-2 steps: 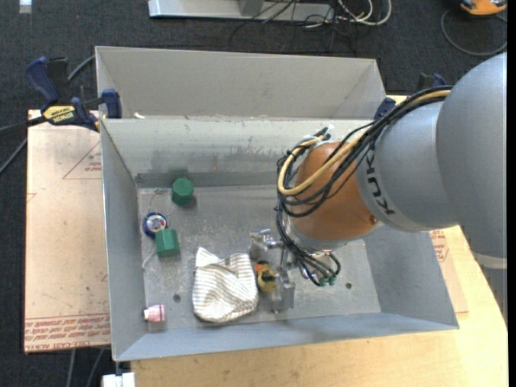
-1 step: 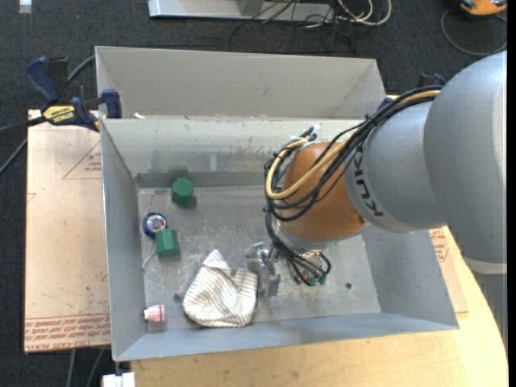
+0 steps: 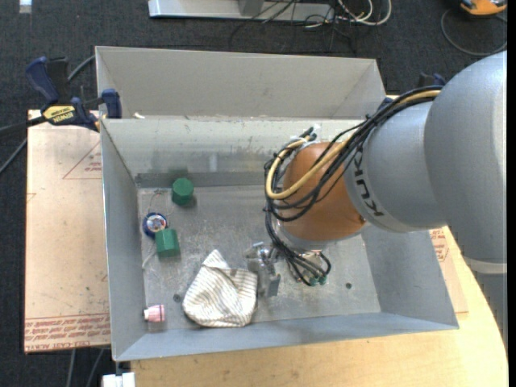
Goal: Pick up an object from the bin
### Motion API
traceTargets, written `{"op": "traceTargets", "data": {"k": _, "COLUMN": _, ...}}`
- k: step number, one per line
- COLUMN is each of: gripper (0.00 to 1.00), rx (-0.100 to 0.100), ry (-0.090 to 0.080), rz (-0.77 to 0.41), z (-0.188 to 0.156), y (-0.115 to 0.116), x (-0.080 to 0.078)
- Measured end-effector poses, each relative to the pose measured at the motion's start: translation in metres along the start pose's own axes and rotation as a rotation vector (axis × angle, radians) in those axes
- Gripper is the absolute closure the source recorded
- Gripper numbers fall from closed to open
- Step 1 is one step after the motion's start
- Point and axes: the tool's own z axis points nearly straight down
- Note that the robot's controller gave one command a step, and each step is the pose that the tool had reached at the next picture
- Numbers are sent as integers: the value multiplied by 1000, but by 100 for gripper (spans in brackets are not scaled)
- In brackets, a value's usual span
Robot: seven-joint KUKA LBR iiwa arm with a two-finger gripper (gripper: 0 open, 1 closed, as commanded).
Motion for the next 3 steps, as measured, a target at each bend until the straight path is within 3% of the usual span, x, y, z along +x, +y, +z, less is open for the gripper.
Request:
{"op": "traceTargets", "data": {"k": 1, "gripper": 100, "rx": -1, "ry": 4, "rz": -78, "z": -70, "y": 12, "x": 4}}
{"op": "traceTargets", "data": {"k": 2, "gripper": 0, "rx": -2, "ry": 3, "rz": -39, "z": -50, "y": 15, "x": 31}}
{"op": "traceTargets", "data": {"k": 3, "gripper": 0, "rx": -1, "ry": 0, "rz": -40, "z": -52, "y": 15, "x": 30}}
